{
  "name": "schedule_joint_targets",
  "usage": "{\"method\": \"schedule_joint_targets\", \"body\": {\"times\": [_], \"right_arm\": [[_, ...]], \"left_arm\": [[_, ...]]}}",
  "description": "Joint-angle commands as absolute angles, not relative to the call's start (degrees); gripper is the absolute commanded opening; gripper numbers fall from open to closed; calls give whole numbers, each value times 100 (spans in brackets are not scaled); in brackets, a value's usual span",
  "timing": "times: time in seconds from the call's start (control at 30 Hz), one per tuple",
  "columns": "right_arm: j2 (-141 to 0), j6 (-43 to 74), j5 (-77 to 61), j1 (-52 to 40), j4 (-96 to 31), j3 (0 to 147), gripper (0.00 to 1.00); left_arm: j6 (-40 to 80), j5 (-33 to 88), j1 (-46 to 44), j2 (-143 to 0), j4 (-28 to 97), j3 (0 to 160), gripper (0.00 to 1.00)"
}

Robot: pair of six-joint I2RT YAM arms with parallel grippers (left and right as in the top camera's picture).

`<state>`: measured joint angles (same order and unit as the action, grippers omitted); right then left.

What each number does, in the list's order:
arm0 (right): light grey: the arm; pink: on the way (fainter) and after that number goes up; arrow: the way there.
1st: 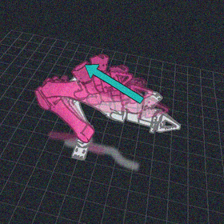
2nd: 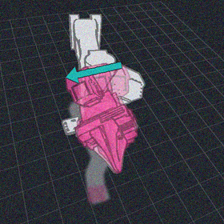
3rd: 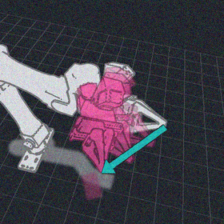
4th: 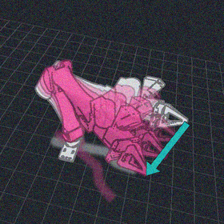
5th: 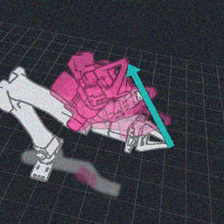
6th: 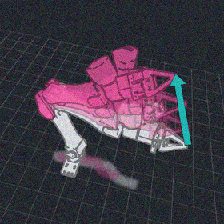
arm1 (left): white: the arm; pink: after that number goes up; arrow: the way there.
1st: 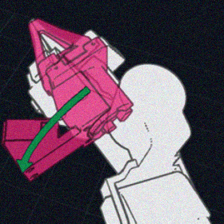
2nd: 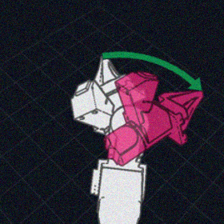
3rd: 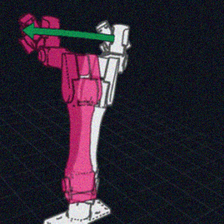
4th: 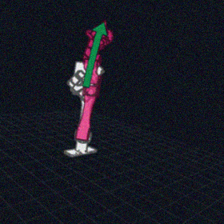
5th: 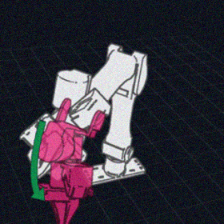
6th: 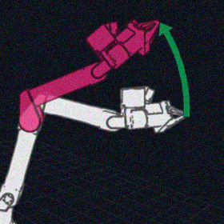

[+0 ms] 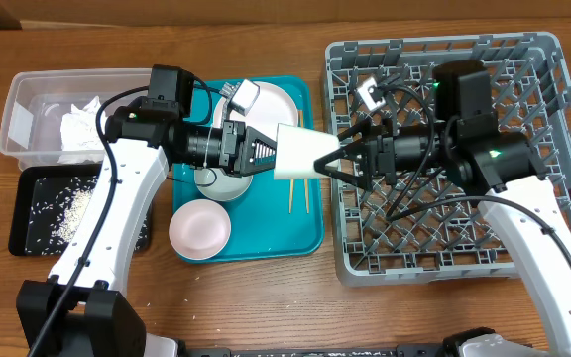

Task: Sort waste into correct bins and load items into the dishwasher
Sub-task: 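Hand the white cup from the left gripper to the right gripper, then place the white cup into the dishwasher rack with the right gripper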

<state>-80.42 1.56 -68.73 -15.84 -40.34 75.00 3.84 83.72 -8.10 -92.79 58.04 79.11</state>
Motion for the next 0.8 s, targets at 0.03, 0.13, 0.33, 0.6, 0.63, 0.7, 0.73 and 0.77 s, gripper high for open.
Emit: {"method": "schedule_joint_targets", "body": {"times": [0.03, 0.13, 0.33, 0.6, 0.63, 0.7, 0.73, 0.77], "right_arm": [[-8051, 172, -6978, -1769, -3844, 7647, 74], [-8051, 174, -6980, -1796, -3820, 7647, 64], [-8051, 193, -6980, -1796, -3822, 7647, 49], [-8036, 248, -6879, -1557, -3865, 7649, 40], [-8020, 342, -6761, -1461, -3905, 7649, 40], [-7979, 521, -6278, -1157, -4117, 7649, 40], [-7950, 530, -6042, -1007, -4268, 7649, 40], [-7915, 607, -5741, -862, -4431, 7649, 40]], "left_arm": [[209, 8562, -788, -9214, 5802, 8003, 4], [211, 8562, -790, -9214, 5802, 8003, 4], [211, 8560, -788, -9214, 5800, 8003, 11], [211, 8440, -784, -9214, 5800, 8003, 51], [211, 8383, -784, -9214, 5798, 8003, 53], [213, 8202, -775, -9214, 5798, 8003, 55], [213, 8077, -760, -9214, 5798, 8003, 56], [213, 7933, -742, -9214, 5802, 8003, 57]]}}
